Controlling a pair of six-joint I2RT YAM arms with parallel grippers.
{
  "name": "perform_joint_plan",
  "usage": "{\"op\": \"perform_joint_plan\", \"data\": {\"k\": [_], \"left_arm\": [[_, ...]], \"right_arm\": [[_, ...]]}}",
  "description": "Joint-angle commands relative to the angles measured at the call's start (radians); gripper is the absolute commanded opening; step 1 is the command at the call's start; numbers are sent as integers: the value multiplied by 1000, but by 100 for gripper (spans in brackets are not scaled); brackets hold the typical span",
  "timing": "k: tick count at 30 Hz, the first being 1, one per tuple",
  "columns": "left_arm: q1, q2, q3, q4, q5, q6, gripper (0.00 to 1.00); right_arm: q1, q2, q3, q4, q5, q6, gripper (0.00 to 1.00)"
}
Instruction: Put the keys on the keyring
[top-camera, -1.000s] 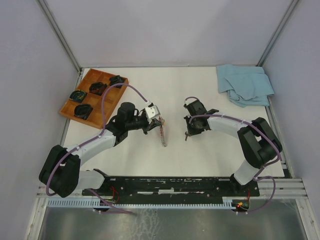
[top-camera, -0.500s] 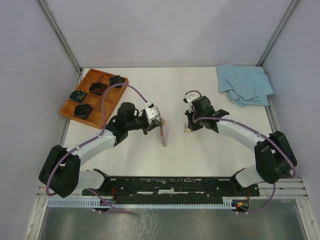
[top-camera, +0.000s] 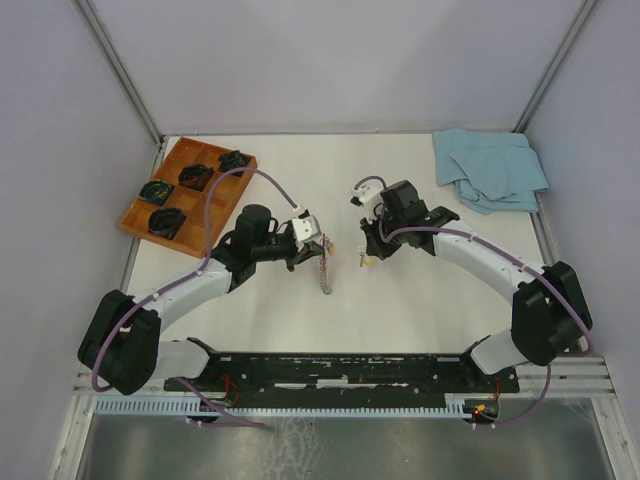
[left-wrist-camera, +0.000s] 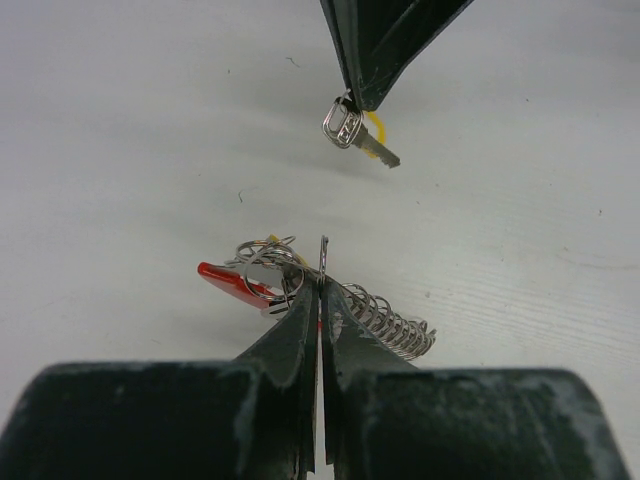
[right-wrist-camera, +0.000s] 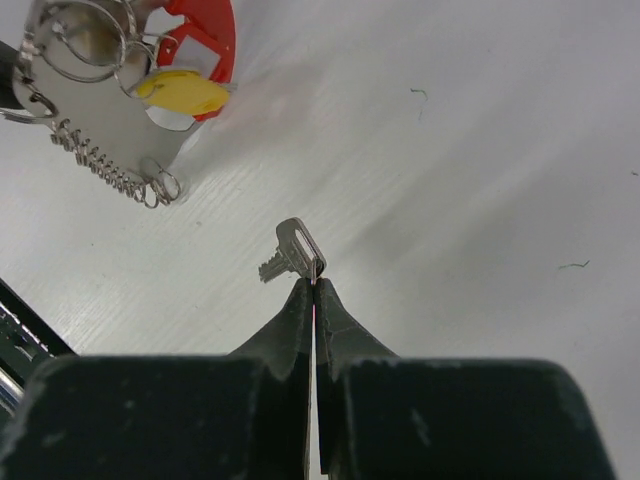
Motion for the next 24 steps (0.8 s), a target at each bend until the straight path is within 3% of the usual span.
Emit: {"op": "perform_joint_plan", "data": {"k": [1, 8, 18, 24], "left_arm": [[-4, -5, 24, -43, 8, 45, 3], [-3, -4, 22, -40, -5, 41, 3], [-4, -20, 12, -29, -33, 35, 3], [-4, -19, 10, -22, -44, 30, 3]], "right_arm": [[3, 37, 6, -84, -26, 36, 1], [35, 62, -105, 24, 112, 123, 1], [152, 135, -132, 63, 267, 283, 1], [194, 151, -163, 87, 293, 360, 8]]}}
